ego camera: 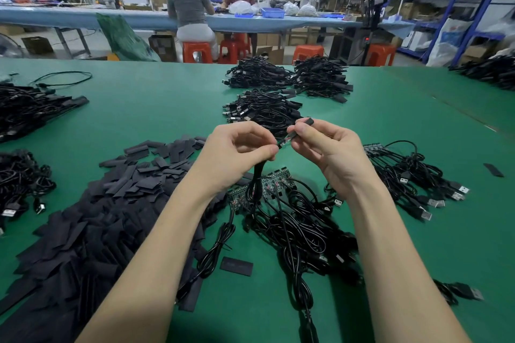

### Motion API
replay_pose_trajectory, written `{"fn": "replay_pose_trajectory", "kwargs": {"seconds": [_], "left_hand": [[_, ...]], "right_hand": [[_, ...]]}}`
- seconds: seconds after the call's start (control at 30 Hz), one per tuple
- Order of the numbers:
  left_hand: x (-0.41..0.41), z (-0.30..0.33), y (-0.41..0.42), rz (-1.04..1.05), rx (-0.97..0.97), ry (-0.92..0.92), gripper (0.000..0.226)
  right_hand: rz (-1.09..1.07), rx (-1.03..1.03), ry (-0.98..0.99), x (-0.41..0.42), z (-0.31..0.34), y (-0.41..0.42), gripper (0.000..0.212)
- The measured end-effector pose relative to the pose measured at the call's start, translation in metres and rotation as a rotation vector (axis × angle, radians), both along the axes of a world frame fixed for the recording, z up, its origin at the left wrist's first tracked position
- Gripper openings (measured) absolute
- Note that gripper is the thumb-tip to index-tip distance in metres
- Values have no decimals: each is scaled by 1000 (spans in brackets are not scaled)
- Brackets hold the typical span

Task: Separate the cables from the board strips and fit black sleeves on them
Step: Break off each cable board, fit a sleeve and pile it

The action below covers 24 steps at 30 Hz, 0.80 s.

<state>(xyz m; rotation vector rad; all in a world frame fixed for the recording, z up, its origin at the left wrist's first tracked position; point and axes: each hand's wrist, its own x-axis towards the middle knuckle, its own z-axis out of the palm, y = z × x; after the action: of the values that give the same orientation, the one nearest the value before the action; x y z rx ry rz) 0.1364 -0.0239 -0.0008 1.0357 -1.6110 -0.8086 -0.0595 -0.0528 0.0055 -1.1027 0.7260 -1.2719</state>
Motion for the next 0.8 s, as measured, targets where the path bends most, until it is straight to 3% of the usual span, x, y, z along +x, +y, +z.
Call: {"fn": "replay_pose_trajectory", "kwargs": {"seconds": [0.13,0.67,0.8], "left_hand": [[-7,-1,0,4,-17,34,11],[-19,-10,-4,41,-124,153,8],[-23,-12,-6,35,-58,191,14]], "right_hand": [[2,14,13,-2,1,0,8],[47,7,22,10,-1,3,5],[-117,-53,9,12,-1,0,27]]}}
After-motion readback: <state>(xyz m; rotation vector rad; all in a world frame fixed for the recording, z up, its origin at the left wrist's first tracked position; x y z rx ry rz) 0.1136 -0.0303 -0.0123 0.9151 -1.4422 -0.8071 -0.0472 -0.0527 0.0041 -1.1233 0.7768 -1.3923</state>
